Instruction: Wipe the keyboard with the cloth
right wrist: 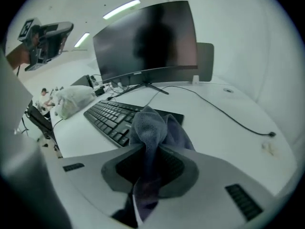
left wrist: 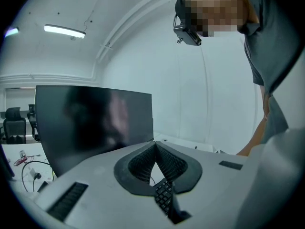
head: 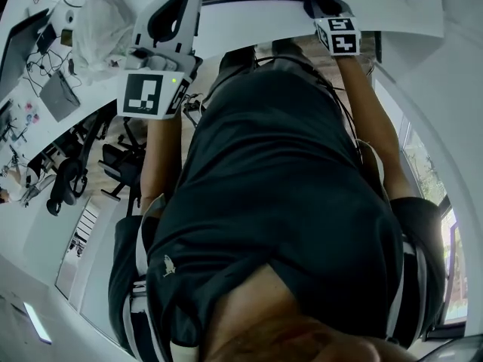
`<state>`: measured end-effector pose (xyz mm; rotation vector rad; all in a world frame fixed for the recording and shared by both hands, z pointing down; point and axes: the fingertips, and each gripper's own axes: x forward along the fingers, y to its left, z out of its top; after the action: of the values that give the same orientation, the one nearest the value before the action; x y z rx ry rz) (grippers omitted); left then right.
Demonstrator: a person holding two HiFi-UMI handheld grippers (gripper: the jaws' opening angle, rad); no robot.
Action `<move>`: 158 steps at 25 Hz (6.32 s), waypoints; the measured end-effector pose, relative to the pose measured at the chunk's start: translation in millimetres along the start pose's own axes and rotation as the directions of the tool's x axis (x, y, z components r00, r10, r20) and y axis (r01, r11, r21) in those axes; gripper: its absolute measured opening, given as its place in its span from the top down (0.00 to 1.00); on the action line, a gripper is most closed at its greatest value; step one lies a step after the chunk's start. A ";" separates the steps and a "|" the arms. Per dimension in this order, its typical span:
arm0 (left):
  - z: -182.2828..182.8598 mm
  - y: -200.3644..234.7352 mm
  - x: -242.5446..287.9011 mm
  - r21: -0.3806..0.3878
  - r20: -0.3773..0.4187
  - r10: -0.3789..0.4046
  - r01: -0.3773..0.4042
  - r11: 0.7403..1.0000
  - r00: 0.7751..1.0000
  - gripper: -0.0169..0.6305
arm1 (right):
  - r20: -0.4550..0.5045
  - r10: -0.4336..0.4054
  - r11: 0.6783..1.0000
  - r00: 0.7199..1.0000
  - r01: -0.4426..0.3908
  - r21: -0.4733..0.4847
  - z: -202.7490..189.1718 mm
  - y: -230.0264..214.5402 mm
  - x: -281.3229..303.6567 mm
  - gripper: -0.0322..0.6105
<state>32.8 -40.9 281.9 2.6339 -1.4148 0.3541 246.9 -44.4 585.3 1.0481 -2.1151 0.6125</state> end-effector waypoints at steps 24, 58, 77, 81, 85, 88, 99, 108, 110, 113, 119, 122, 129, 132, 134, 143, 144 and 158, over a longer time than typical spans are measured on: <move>-14.4 20.3 -15.7 -0.029 -0.018 0.023 -0.023 0.999 1.000 0.97 | 0.003 0.124 0.981 0.992 -0.122 -0.149 31.0 88.5 34.8 0.84; -18.4 77.3 -6.4 -0.045 -0.034 -0.006 0.004 0.999 0.999 0.97 | 0.036 -0.219 0.975 0.975 0.218 0.034 80.4 -31.5 44.6 0.84; -24.9 74.0 -23.6 -0.064 -0.030 0.000 -0.002 0.998 1.000 0.97 | 0.028 -0.162 0.984 0.986 0.163 -0.072 89.9 18.3 55.0 0.84; -18.2 67.1 -20.1 -0.045 -0.013 -0.025 0.024 0.999 1.000 0.97 | 0.042 -0.008 0.981 0.999 0.016 -0.194 100.4 81.2 81.0 0.84; -19.7 70.2 -25.0 -0.039 -0.020 -0.018 0.017 0.999 1.000 0.97 | 0.029 -0.085 0.993 0.996 0.087 -0.082 91.3 28.0 63.2 0.84; -24.2 73.1 -28.9 -0.049 -0.027 -0.010 0.008 0.999 1.000 0.96 | 0.004 -0.225 0.974 0.974 0.225 -0.011 75.2 -22.1 41.0 0.84; -23.6 71.6 -22.8 -0.040 -0.020 -0.034 0.033 0.999 0.999 0.97 | 0.040 -0.099 0.992 0.994 0.102 -0.070 89.5 34.5 62.3 0.85; -39.6 91.0 -35.8 -0.073 -0.037 -0.010 0.007 0.997 0.999 0.97 | 0.044 -0.101 0.981 0.994 0.107 -0.163 96.9 89.8 81.1 0.85; -37.9 94.5 -35.8 -0.068 -0.032 -0.014 0.012 0.998 0.999 0.97 | 0.046 -0.020 0.969 0.999 0.031 -0.246 103.2 118.5 89.8 0.85; -33.7 98.9 -37.2 -0.064 -0.024 -0.009 0.007 0.998 1.000 0.96 | 0.038 -0.016 0.977 0.999 0.024 -0.213 99.9 92.1 80.0 0.85; -37.8 101.9 -45.0 -0.078 -0.029 0.004 -0.006 0.997 1.000 0.97 | 0.014 -0.117 0.981 0.993 0.118 -0.152 95.2 75.8 64.1 0.85; -39.1 97.4 -43.5 -0.079 -0.030 -0.011 0.008 0.997 1.000 0.97 | 0.022 0.000 0.977 1.000 0.005 -0.211 100.4 137.4 80.0 0.85; -31.8 101.8 -45.1 -0.070 -0.009 -0.002 0.001 0.998 1.000 0.97 | 0.011 -0.056 0.990 0.998 0.057 -0.127 91.2 68.0 59.9 0.85; -40.6 113.0 -53.4 -0.094 -0.014 0.012 -0.014 0.995 1.000 0.97 | 0.010 -0.165 0.983 0.986 0.165 -0.082 93.5 50.3 53.2 0.85; -46.8 116.3 -54.6 -0.115 -0.027 0.010 -0.013 0.993 1.000 0.97 | 0.017 -0.106 0.982 0.994 0.107 -0.157 98.1 95.1 65.4 0.85; -32.0 114.4 -41.6 -0.103 0.003 0.005 -0.005 0.995 1.000 0.96 | -0.009 -0.013 0.994 1.000 0.012 -0.113 80.8 99.3 56.6 0.85; -35.3 120.0 -43.7 -0.109 0.002 0.005 -0.005 0.994 1.000 0.97 | -0.020 -0.072 0.994 0.997 0.070 -0.089 76.8 80.8 51.0 0.85; -46.4 128.8 -53.3 -0.139 -0.012 0.009 -0.010 0.990 1.000 0.97 | -0.058 -0.048 0.972 0.997 0.034 -0.233 57.8 103.5 51.4 0.86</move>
<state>-109.6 -58.7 313.0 2.5113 -1.3956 0.2610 118.2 -49.8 575.3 0.9270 -2.0471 0.3628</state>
